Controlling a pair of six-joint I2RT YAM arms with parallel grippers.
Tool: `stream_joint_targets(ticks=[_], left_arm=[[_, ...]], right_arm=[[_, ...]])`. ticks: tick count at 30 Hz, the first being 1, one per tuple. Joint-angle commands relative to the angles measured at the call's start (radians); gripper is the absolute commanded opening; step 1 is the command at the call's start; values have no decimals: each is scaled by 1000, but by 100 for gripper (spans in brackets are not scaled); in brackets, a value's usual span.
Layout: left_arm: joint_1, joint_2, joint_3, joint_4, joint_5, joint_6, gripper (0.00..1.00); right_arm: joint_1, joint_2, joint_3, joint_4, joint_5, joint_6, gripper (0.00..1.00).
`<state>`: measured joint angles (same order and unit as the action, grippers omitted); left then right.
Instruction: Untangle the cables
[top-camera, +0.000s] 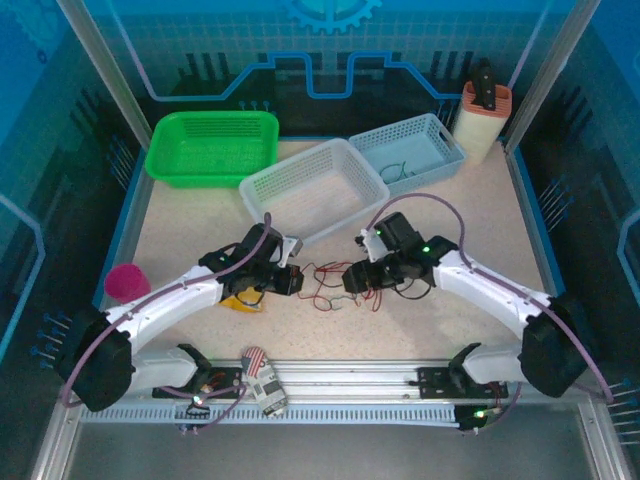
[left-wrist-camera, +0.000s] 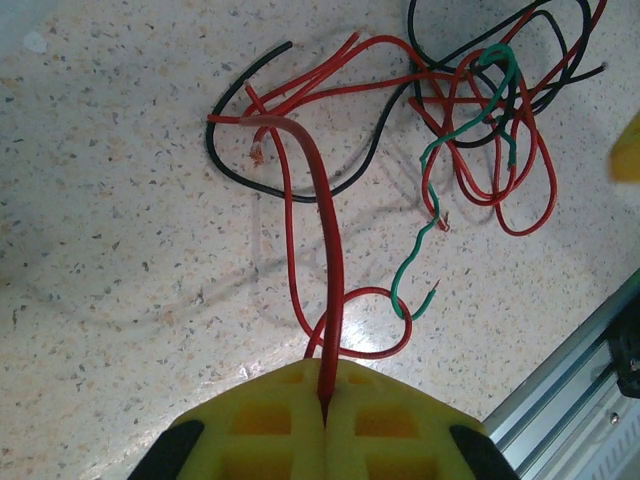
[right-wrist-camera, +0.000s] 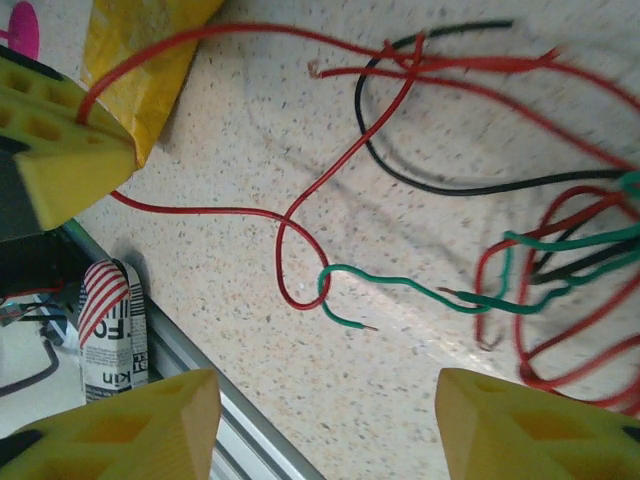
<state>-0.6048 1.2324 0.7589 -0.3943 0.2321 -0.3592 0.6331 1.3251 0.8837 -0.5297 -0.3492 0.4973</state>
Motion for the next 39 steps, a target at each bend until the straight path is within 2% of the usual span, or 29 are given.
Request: stream_joint_targets(ticks=[1, 8, 10, 12, 15, 17, 23, 27, 32, 35, 39], left_arm=[[6, -10, 16, 17, 15, 3, 0], [6, -5, 19, 15, 27, 16, 0], [6, -8, 18, 14, 29, 20, 0], [6, -10, 19, 17, 29, 25, 0], [7, -11, 15, 17, 30, 32, 0], [6, -10, 11, 19, 35, 37, 0], [5, -17, 2, 28, 39, 43, 1], [6, -14, -14, 54, 42, 36, 1], [5, -14, -29, 74, 52, 35, 1], [6, -17, -35, 75, 62, 39, 1], [7, -20, -39, 69, 63, 48, 1]], right_arm=[[33, 32, -36, 98, -11, 154, 57], [85, 108, -33, 112, 14, 228, 50], [99, 100, -29, 135, 29, 241, 48], [113, 57, -12, 138, 76, 189, 48], [137, -51, 25, 133, 184, -34, 48], [137, -129, 4, 154, 222, -255, 48], [123, -226, -51, 66, 133, -921, 53], [121, -154, -25, -25, 119, -1216, 53], [132, -30, -26, -17, 172, -1459, 54], [127, 40, -10, 13, 144, -1525, 53], [123, 140, 56, 9, 113, -1569, 47]])
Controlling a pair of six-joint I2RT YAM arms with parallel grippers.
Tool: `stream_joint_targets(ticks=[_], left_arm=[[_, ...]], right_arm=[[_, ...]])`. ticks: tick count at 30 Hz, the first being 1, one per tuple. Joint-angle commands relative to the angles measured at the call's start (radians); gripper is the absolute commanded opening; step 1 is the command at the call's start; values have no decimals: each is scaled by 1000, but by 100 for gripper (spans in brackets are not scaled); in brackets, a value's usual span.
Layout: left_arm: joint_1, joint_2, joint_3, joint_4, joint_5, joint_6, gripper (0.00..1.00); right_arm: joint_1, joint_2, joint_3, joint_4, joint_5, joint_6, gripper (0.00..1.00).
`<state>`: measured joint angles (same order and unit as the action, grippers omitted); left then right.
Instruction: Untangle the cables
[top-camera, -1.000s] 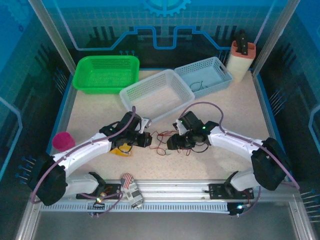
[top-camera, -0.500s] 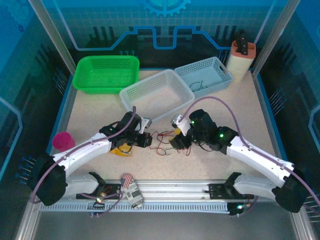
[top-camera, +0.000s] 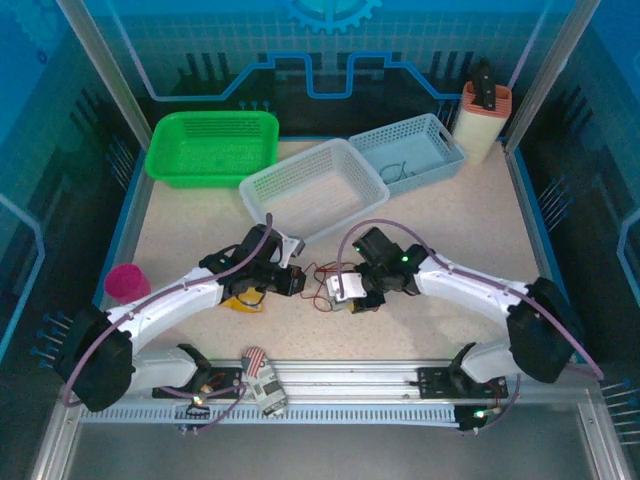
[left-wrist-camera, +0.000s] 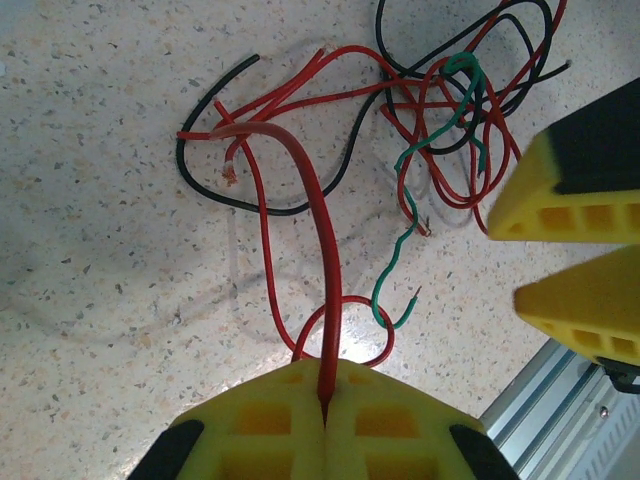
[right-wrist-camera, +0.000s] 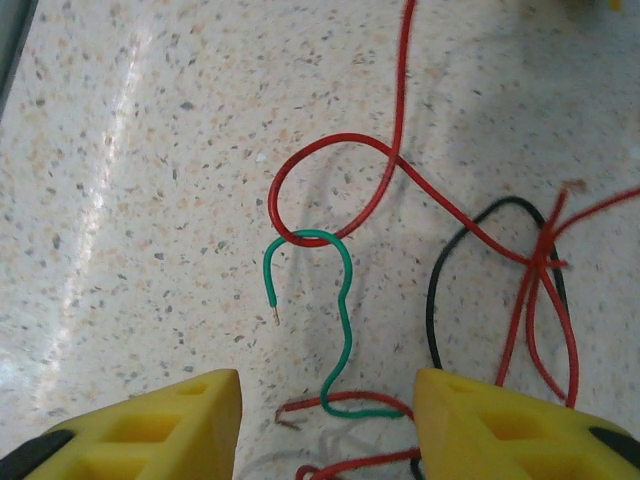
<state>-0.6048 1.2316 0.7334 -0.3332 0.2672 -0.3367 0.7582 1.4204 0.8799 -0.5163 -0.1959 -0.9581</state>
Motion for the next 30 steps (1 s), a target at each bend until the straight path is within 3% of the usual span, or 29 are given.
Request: stream_joint_targets(ticks=[1, 18, 30], left_arm=[[6, -19, -13, 9, 29, 26, 1], [6, -27, -11, 1, 27, 26, 1], [7, -29, -12, -5, 21, 28, 1]], right_arm=[[-2, 70, 77, -20, -50, -118, 46], [8, 269, 177, -94, -75, -141, 36], [10, 327, 211, -112, -88, -118, 29]])
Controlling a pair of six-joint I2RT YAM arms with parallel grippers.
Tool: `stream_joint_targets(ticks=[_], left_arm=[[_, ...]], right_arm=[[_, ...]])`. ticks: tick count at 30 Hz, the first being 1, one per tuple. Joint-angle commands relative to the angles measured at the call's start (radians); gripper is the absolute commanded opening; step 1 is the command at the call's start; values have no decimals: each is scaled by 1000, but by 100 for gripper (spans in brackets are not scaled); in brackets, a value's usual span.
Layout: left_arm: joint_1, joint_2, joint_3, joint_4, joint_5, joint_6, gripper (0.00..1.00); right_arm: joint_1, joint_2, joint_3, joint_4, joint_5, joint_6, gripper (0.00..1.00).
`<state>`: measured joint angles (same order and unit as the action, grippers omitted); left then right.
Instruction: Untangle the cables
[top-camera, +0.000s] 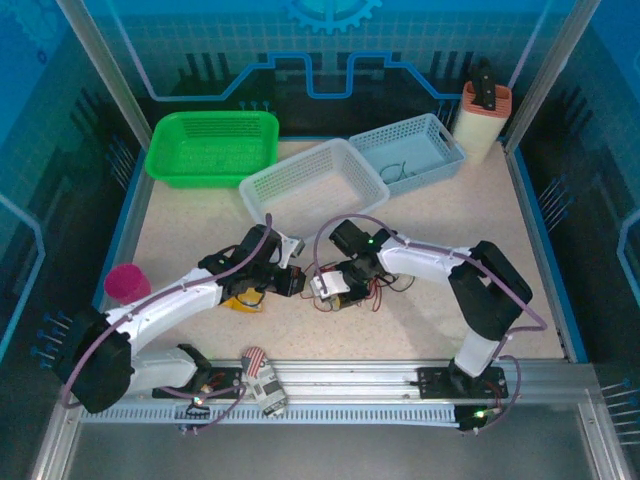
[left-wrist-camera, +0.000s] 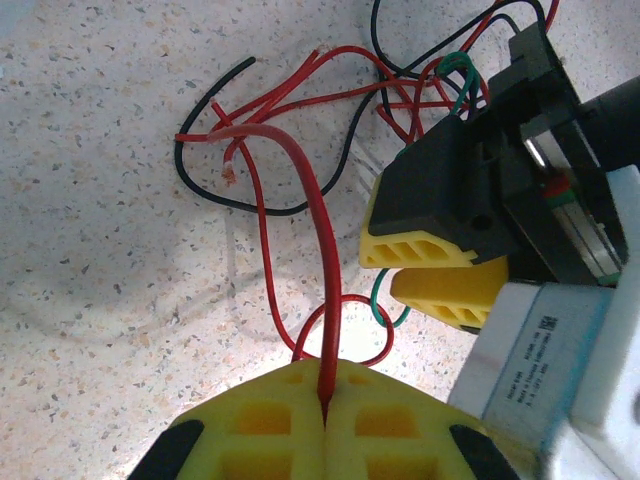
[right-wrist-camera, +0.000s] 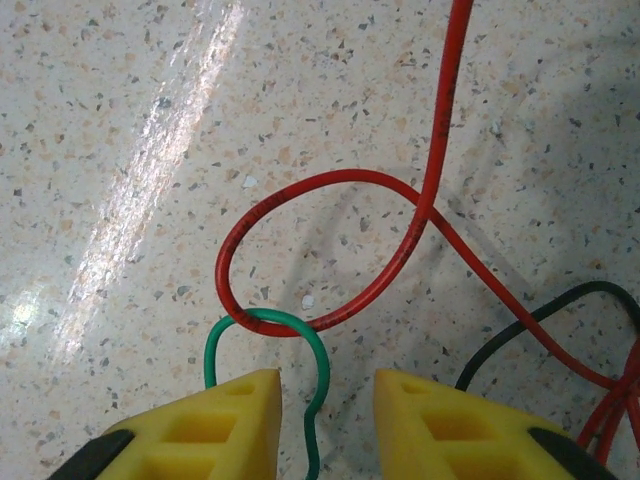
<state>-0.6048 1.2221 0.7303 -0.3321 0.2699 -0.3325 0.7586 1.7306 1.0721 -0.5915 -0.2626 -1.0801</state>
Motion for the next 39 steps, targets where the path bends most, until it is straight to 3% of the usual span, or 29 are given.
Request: stream_joint_targets(ticks=[1, 5, 12, 39], left_arm=[[6, -19, -9, -7, 17, 24, 1], [7, -21, -11, -9, 14, 24, 1], [8, -15, -17, -10, 23, 21, 1], [6, 23, -19, 46, 54, -17, 1]], right_arm=[[10, 16, 11, -34, -23, 3, 28], [10, 14, -12, -21, -17, 9, 24], [10, 9, -17, -1, -19, 28, 0], [-38, 33, 38, 87, -31, 377, 0]])
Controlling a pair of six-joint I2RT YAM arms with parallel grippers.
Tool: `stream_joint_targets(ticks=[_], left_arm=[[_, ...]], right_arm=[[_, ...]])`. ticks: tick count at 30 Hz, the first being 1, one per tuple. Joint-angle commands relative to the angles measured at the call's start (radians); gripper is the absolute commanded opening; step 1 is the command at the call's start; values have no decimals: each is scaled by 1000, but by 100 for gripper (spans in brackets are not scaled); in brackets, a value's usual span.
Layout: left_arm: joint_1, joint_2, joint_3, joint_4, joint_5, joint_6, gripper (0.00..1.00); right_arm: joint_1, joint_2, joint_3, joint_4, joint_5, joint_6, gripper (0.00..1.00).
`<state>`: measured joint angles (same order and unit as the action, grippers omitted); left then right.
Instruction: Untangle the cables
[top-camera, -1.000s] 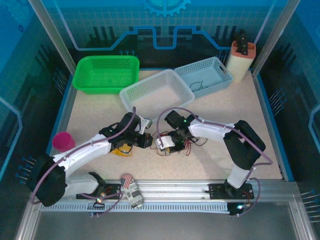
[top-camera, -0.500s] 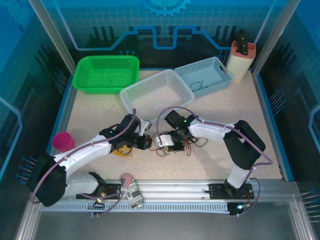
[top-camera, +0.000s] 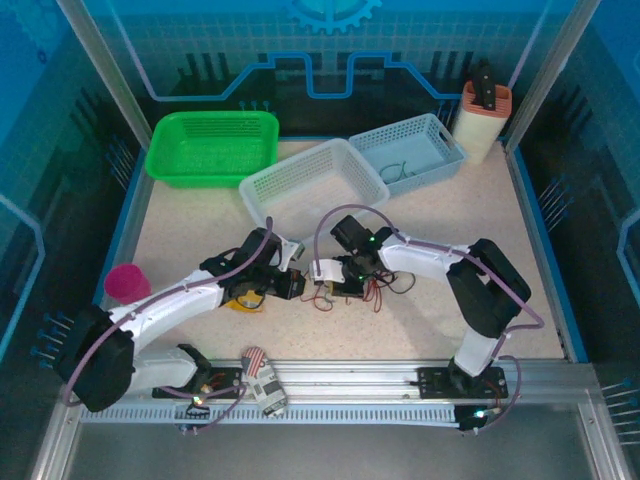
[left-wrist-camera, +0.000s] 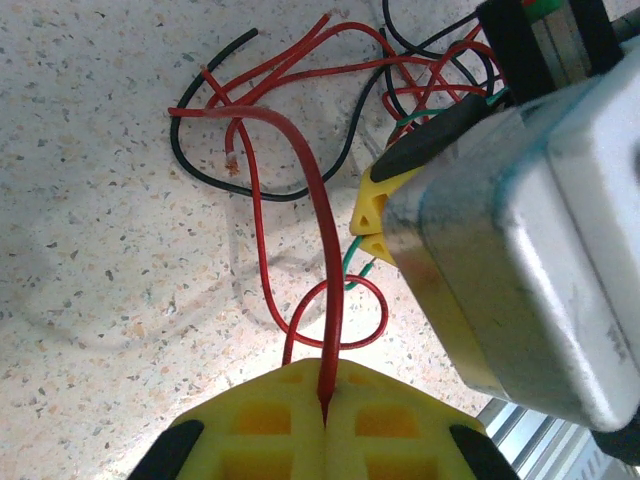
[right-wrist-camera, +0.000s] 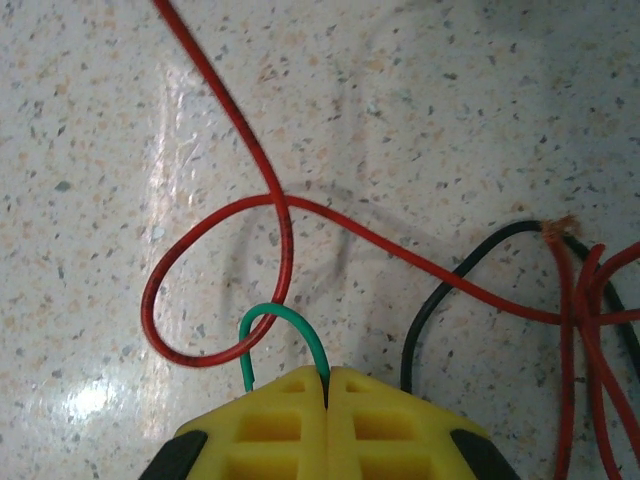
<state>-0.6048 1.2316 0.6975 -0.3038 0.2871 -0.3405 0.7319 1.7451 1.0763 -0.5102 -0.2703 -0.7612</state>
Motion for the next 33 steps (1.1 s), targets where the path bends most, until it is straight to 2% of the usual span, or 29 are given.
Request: stream_joint_targets(ticks=[1, 9, 21, 27, 33], left_arm=[[7, 17, 14, 24, 40, -17, 1], [6, 48, 16, 62, 44, -38, 1], [6, 89, 17, 73, -7, -33, 0], [6, 95, 31, 11, -61, -11, 0], [6, 68, 28, -12, -93, -11, 0]], right_arm=[[-11, 19, 36, 3, -27, 61, 0], [-20, -20, 16, -10, -87, 52, 0], [-30, -61, -8, 0, -138, 66, 0], [-104, -159, -77, 108, -213, 159, 0], [-192, -251, -165, 180, -183, 288, 0]])
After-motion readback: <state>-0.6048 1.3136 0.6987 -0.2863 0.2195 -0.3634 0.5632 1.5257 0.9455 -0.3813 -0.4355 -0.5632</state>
